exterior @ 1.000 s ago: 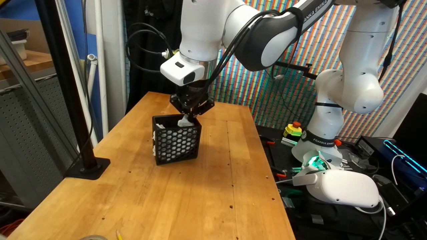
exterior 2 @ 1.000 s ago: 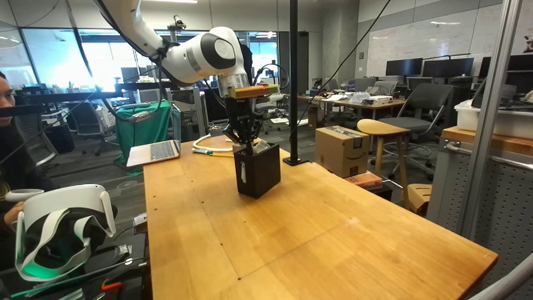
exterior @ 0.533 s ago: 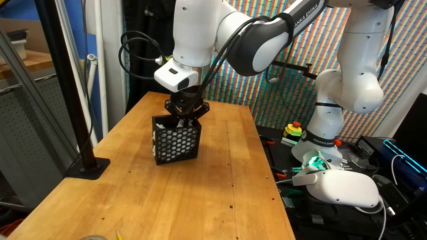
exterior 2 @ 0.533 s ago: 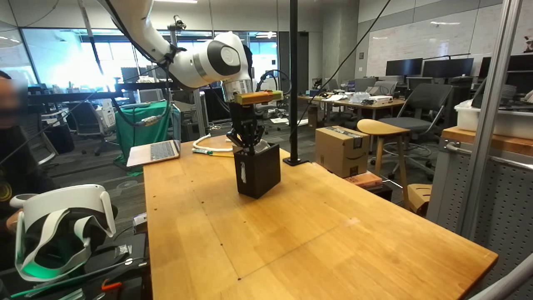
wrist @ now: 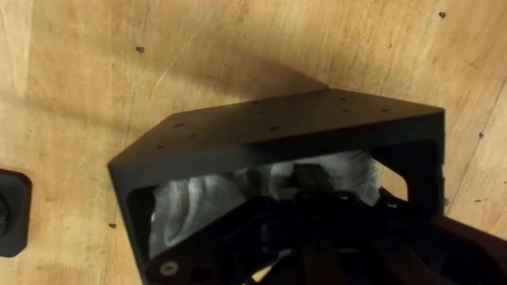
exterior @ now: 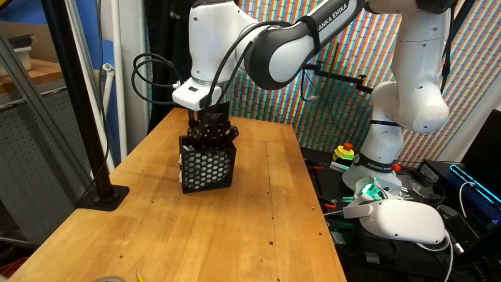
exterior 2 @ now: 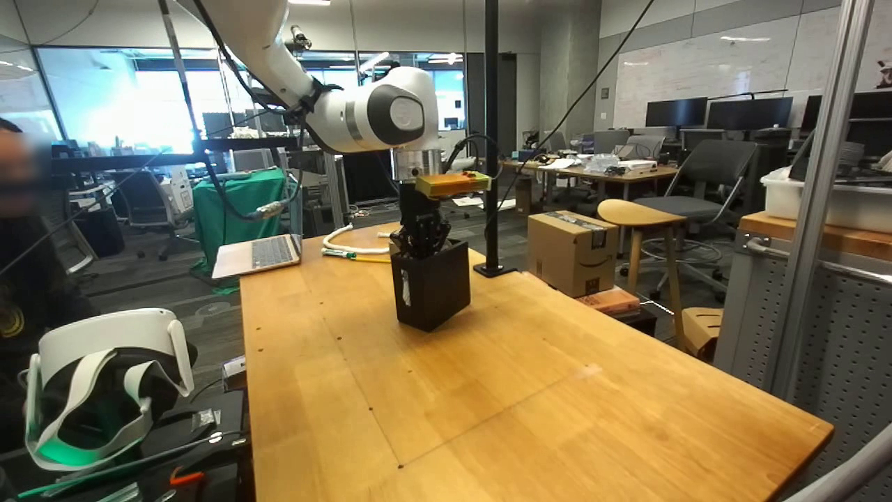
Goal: Place the towel in the basket
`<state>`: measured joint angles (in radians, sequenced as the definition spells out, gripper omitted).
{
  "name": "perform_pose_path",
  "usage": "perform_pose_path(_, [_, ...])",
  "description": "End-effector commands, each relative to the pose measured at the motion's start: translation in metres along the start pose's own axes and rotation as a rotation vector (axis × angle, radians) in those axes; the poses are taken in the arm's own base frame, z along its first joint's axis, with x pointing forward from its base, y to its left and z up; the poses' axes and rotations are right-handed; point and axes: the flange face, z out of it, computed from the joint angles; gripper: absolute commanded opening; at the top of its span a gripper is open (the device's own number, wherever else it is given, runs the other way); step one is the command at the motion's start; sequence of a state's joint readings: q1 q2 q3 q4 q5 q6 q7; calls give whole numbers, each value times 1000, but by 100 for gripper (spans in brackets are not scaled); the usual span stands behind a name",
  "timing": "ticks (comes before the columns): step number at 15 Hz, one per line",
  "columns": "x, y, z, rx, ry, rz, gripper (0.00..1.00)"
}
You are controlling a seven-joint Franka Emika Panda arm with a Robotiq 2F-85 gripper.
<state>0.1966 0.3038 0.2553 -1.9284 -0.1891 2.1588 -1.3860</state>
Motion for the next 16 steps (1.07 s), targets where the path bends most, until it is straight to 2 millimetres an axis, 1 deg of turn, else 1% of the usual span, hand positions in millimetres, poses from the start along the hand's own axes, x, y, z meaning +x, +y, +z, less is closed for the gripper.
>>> perform_pose_path(1, [-18,18,16,-13,92,-16,5])
perform_pose_path(5, [-31,26,28,-9,141,-1,5])
perform_pose_path(10, [-32,35,51,21,155,32,5])
perform_pose_path(12, [-32,36,51,22,156,36,5])
perform_pose_path(16, [-30,33,39,13,129,47,5])
